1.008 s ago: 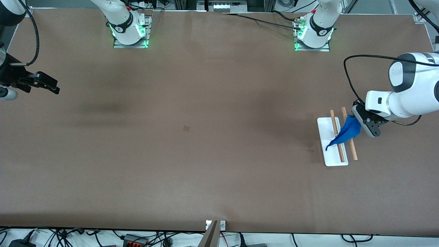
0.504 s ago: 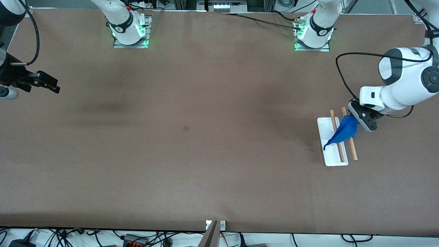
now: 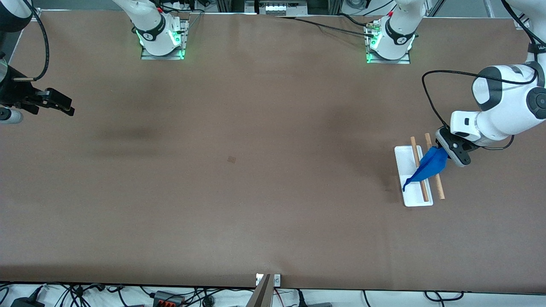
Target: Pass towel and hang on rack
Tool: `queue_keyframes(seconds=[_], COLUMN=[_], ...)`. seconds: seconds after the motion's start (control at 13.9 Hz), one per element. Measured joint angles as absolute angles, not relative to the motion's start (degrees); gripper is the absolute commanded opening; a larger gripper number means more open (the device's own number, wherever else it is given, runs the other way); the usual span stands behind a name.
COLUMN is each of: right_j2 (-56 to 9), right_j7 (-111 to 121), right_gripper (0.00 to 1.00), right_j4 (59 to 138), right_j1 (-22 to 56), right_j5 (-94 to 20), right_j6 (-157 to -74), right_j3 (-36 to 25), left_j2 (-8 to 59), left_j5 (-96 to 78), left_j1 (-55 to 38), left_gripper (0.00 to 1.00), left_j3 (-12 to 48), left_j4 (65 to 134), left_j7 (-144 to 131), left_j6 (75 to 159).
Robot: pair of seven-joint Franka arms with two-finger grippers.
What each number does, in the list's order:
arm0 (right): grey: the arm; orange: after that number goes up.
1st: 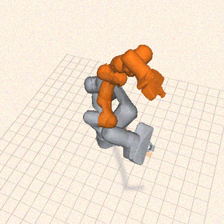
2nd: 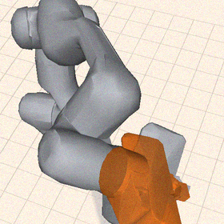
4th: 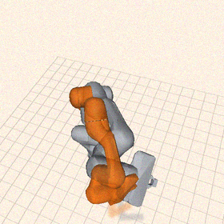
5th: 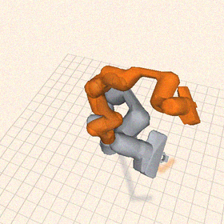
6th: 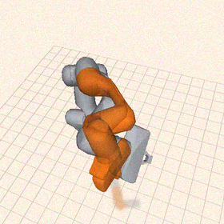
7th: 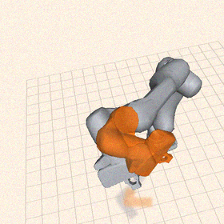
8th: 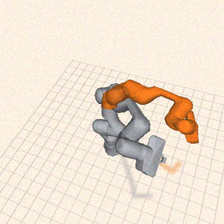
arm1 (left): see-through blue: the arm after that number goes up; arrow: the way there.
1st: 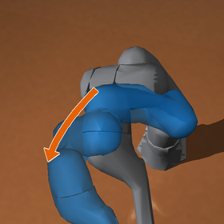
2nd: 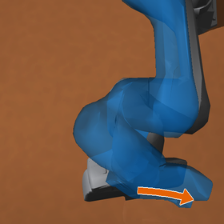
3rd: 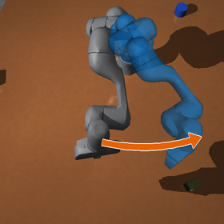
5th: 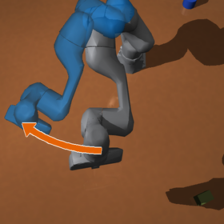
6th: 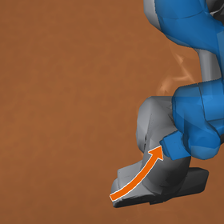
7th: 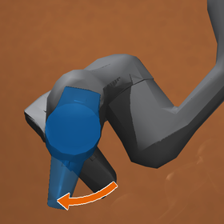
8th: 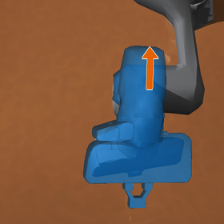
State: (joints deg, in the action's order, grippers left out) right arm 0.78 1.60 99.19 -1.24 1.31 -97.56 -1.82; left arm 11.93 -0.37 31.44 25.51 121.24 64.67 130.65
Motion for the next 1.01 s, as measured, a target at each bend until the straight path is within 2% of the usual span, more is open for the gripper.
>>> queue_keyframes(seconds=[0.5,0.86,1.01], right_j2=[0.78,0.78,0.78], right_j7=[1.62,1.62,1.62], right_gripper=[1.00,1.00,1.00], right_j4=[99.19,99.19,99.19], right_j1=[-1.24,-1.24,-1.24], right_j5=[1.31,1.31,1.31], right_j6=[-97.56,-97.56,-97.56], right_j3=[-1.75,-1.75,-1.75], left_j2=[13.18,13.13,13.12], left_j5=[-0.46,-0.51,-0.51], left_j1=[31.45,31.45,31.48], left_gripper=[1.00,1.00,1.00], left_j3=[25.64,25.64,25.64], left_j4=[120.03,111.22,109.19], left_j7=[64.66,64.66,64.66], left_j6=[130.41,116.50,113.44])
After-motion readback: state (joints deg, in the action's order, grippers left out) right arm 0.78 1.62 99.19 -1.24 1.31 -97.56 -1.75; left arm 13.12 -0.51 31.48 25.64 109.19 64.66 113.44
